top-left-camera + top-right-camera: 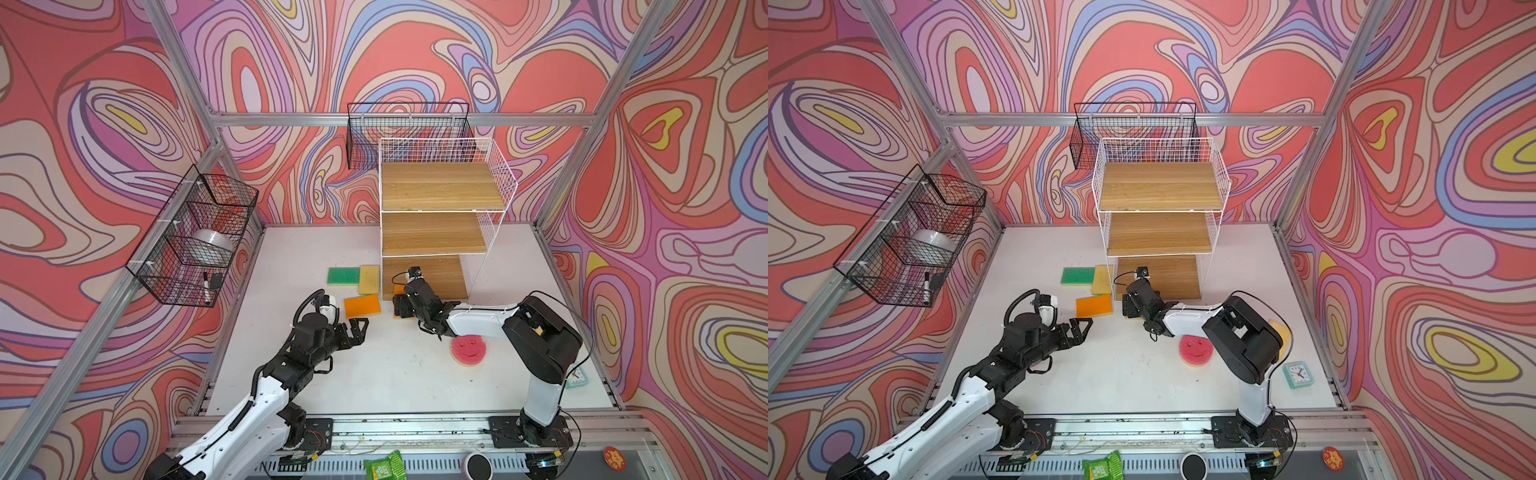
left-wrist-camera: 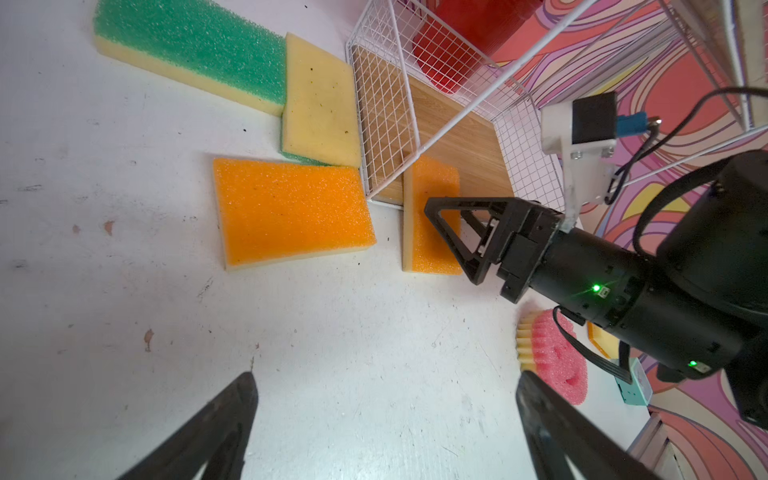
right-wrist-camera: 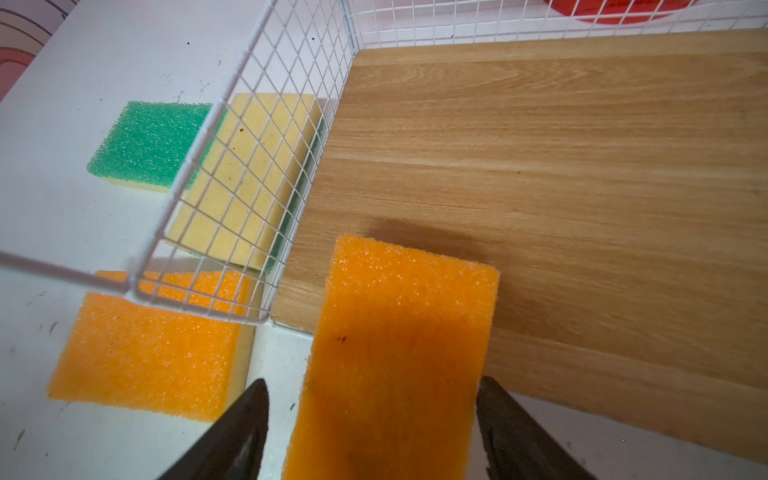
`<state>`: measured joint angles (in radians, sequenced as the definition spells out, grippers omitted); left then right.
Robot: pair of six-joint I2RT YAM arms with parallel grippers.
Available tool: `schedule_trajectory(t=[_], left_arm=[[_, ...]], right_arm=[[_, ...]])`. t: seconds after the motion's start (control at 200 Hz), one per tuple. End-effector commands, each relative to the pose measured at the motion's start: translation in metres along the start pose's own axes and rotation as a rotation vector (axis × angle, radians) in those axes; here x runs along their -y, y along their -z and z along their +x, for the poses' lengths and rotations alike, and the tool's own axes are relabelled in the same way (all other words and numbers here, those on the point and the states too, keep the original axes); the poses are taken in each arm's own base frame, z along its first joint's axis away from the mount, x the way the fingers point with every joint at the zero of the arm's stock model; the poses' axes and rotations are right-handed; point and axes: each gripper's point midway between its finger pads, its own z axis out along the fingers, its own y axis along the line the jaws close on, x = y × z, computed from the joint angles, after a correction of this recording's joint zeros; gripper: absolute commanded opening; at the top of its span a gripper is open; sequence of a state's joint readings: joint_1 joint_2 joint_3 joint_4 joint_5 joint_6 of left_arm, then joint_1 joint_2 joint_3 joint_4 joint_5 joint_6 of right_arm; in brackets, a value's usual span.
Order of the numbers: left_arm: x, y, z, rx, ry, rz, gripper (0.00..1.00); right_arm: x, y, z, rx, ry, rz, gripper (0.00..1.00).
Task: Place and organize the cleaning sponges onto the shelf
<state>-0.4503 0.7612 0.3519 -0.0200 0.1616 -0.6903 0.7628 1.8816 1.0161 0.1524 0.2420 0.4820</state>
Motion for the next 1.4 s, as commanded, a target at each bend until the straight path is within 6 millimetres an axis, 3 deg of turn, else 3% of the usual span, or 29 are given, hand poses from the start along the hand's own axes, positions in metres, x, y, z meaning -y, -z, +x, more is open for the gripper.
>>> schedule_trajectory(t=[0.0, 0.17, 0.355, 0.396, 0.726, 0.966, 1.106, 1.126, 1.392], left_arm=[[-0.001, 0.004, -0.005, 0.012, -0.012, -0.016, 0.98], [0.0, 0.001, -0.005, 0.006, -0.012, -0.015, 0.98], [0.001, 0.002, -0.007, 0.014, -0.01, -0.015, 0.97], [0.002, 0.003, -0.008, 0.018, -0.013, -0.013, 0.97], [-0.001, 0.012, -0.005, 0.02, -0.005, -0.02, 0.97], [-0.005, 0.017, 0.0, 0.024, 0.012, -0.017, 0.97], [-0.005, 0.018, 0.003, 0.018, 0.016, -0.015, 0.97], [-0.006, 0.019, 0.002, 0.019, 0.016, -0.017, 0.97], [-0.006, 0.022, 0.004, 0.019, 0.007, -0.017, 0.97]], right_arm=[[-0.003, 0.001, -0.012, 0.04, 0.002, 0.006, 0.87], [-0.003, 0.012, -0.016, 0.042, 0.014, -0.001, 0.98], [-0.004, 0.027, -0.014, 0.029, -0.003, -0.022, 0.98], [-0.006, 0.037, -0.022, 0.053, -0.02, -0.034, 0.98], [-0.022, 0.058, 0.009, 0.015, -0.081, -0.006, 0.98], [-0.007, 0.05, 0.03, -0.008, -0.163, 0.099, 0.99], [-0.013, 0.042, 0.036, -0.025, -0.166, 0.073, 0.97], [-0.01, 0.035, 0.045, -0.044, -0.153, 0.085, 0.97], [-0.005, 0.023, 0.06, -0.103, -0.114, 0.133, 0.96]])
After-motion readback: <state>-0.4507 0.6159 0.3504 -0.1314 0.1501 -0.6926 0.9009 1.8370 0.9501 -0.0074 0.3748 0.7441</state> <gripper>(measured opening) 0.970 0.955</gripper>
